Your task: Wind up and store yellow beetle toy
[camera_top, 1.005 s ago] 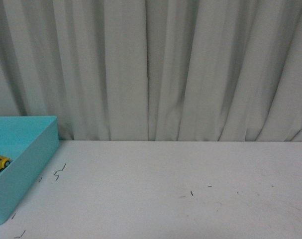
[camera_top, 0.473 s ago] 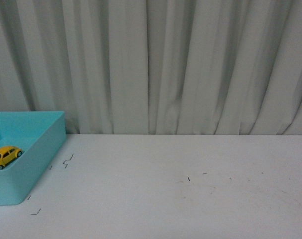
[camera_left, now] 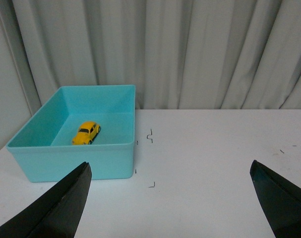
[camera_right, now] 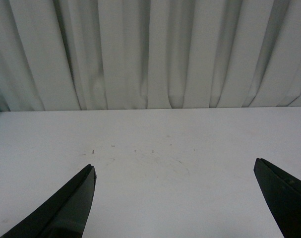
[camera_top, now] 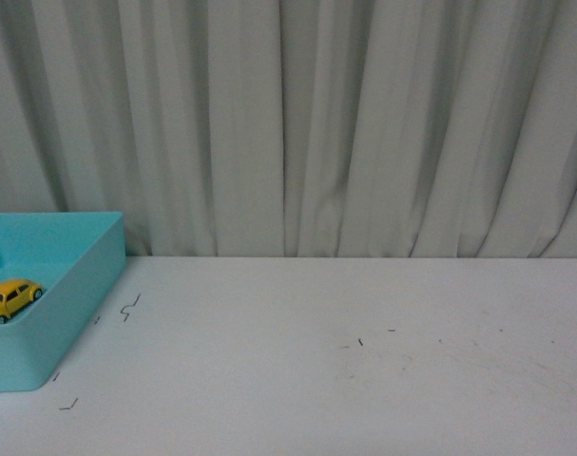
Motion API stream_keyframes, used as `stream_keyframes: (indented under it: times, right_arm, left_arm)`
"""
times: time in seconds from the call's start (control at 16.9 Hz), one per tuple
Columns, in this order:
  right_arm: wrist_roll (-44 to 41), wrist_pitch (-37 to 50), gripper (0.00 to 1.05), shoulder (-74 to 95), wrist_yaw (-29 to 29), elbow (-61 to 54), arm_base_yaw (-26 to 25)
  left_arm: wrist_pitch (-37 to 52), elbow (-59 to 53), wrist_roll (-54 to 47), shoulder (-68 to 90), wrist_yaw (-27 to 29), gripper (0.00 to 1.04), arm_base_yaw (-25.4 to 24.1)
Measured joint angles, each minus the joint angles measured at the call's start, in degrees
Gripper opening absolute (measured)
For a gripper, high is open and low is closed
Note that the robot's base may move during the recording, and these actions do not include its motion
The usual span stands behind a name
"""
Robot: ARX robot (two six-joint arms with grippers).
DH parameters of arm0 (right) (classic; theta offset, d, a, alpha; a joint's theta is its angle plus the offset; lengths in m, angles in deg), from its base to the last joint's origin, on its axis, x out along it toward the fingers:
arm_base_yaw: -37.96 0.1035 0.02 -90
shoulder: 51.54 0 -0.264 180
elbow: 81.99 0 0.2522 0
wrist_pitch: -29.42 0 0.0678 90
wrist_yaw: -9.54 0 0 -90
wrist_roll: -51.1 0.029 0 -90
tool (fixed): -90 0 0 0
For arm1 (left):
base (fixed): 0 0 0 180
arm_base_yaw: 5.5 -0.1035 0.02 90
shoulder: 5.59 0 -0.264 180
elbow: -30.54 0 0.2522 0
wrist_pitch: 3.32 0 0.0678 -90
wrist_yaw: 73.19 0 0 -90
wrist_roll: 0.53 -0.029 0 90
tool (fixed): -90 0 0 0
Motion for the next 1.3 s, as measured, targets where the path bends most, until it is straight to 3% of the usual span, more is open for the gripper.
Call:
stream_keyframes:
  times: [1.3]
  right_arm:
    - [0.0, 0.2, 0.98, 0.0, 0.0, 0.0, 0.0]
  left_arm:
    - [0.2, 0.0, 0.0, 0.0, 0.0, 0.98, 0.0]
